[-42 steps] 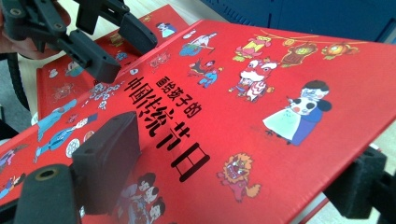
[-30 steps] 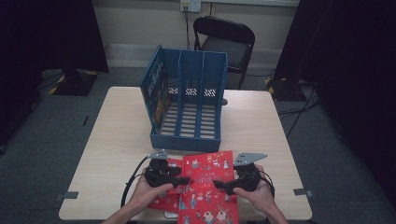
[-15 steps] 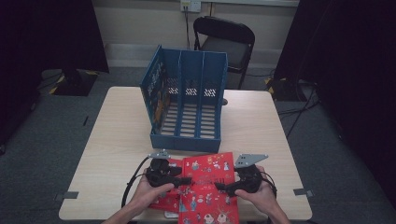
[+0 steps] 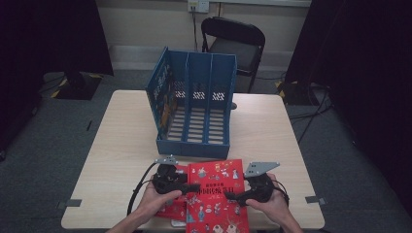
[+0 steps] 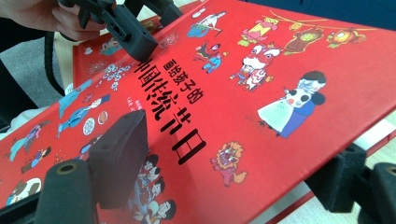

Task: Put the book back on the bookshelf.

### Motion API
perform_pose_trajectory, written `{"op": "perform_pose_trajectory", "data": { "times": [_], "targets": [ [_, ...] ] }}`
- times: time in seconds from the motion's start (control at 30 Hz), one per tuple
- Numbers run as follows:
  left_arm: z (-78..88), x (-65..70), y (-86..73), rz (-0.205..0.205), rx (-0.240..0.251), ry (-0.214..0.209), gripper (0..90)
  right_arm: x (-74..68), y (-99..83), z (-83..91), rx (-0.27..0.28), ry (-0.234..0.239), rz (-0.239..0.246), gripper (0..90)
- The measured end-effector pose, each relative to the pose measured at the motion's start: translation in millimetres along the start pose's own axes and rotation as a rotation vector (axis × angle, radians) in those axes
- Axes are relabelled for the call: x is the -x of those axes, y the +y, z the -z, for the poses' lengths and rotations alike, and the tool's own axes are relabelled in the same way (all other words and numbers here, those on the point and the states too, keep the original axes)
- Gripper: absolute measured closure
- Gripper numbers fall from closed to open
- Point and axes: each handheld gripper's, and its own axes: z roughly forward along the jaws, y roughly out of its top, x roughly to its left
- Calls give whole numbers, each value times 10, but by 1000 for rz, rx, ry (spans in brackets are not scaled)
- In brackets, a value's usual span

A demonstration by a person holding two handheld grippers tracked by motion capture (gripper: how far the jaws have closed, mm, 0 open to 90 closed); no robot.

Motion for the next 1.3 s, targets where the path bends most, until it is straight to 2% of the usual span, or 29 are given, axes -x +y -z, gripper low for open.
{"op": "perform_pose_trajectory", "data": {
  "times": [0.03,0.17,0.37,0.5,0.57,0.7,0.8,0.93,1.03,1.13,1.2,1.3],
  "targets": [
    [-4,-8,4,3,0,-10,297,1,-3,-5,-3,-1,0,222],
    [-7,-113,24,72,-7,-85,386,18,-22,-29,-17,-5,-26,227],
    [13,-126,36,89,-13,-80,404,37,12,-63,-9,-23,-68,247],
    [46,-144,52,108,9,-83,427,39,59,-77,-2,-37,-75,254],
    [53,-153,68,135,38,-78,445,48,90,-77,9,-55,-82,258],
    [100,-167,123,116,37,-90,468,61,135,-75,17,-68,-85,261],
    [118,-180,159,129,71,-103,501,65,162,-50,28,-78,-88,261],
    [98,-160,177,145,86,-96,501,82,177,-36,24,-88,-111,262],
    [136,-168,188,145,97,-124,524,66,202,-20,18,-93,-123,262],
    [160,-154,210,135,113,-123,535,53,236,0,30,-109,-120,266],
    [186,-119,265,115,109,-112,539,55,256,9,40,-119,-121,270],
    [223,-65,341,84,139,-114,553,76,283,63,72,-126,-142,273]
  ]
}}
